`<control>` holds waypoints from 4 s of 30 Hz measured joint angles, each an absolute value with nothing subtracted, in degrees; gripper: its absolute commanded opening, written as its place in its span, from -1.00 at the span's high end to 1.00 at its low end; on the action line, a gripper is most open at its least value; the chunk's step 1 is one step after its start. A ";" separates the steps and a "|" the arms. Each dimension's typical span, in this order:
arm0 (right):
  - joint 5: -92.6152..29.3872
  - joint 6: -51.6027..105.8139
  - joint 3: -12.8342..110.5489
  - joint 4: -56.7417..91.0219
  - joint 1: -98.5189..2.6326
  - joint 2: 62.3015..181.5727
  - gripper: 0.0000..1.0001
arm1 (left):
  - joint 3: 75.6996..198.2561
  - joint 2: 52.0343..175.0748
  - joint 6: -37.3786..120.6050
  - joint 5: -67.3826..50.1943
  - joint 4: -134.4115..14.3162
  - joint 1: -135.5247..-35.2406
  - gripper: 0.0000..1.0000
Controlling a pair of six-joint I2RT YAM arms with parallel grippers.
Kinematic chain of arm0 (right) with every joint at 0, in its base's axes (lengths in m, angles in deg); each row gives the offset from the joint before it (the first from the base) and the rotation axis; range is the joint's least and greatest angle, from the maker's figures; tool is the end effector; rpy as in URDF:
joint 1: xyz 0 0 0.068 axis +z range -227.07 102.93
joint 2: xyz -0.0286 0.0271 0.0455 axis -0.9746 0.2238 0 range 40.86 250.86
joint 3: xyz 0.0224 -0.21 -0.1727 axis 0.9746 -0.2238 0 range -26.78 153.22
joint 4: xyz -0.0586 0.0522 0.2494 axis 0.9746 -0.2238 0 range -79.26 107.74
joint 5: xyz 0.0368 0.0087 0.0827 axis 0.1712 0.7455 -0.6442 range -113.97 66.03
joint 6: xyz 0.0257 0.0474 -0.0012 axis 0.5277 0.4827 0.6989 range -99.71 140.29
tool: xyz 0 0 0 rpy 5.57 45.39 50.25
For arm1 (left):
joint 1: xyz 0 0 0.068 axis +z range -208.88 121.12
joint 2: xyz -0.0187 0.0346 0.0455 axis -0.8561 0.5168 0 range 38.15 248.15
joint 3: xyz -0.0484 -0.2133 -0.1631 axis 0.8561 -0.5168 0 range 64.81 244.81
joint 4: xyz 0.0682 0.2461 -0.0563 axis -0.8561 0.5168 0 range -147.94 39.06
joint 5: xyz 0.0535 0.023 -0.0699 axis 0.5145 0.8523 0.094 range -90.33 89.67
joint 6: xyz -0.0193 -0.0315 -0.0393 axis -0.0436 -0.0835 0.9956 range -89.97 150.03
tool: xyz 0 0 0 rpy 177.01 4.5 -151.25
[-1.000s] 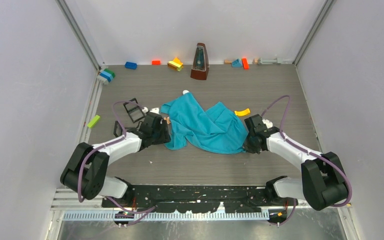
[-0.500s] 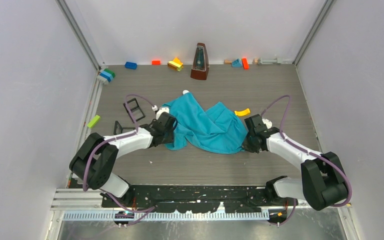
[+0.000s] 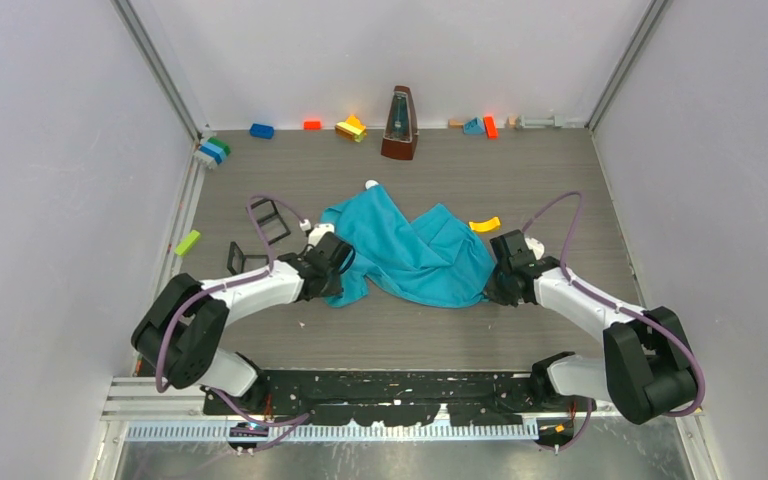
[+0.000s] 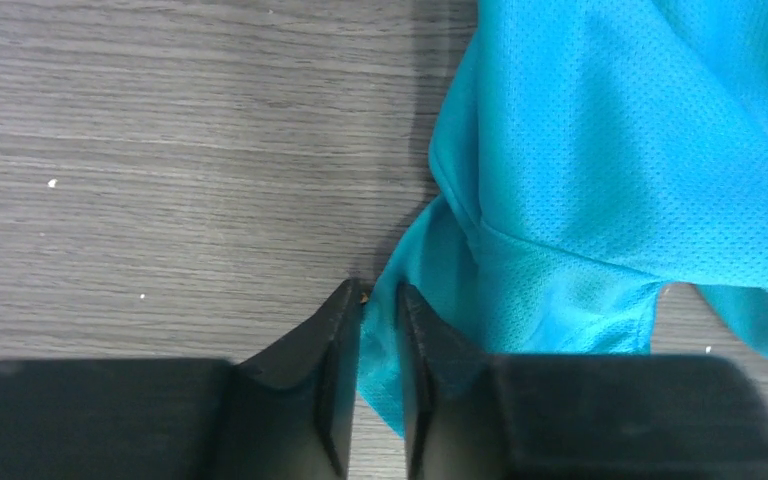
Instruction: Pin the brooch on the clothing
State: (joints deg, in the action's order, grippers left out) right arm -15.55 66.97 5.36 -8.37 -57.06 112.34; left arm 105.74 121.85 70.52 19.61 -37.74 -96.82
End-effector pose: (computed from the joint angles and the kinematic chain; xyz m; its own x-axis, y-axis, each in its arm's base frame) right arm 0.1982 0.0666 0.1555 -0.7910 0.4779 -0.3820 0.4289 0.8784 0.2109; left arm 0.2130 -0.1506 0.1578 -0.8302 -0.1267 -0.5428 -0.1096 0.9919 -0.0640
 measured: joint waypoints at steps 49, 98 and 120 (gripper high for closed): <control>-3.55 42.81 70.65 -22.08 -57.06 88.03 0.99 | 181.99 105.65 50.59 4.81 -6.72 -85.01 1.00; -6.06 73.17 18.59 -46.88 -65.19 52.06 -0.63 | 116.01 69.02 59.22 -28.17 8.12 -67.40 -0.97; 2.40 54.66 24.12 -27.43 -65.19 82.53 -0.69 | 119.57 72.08 50.48 8.16 -8.97 -67.44 -0.99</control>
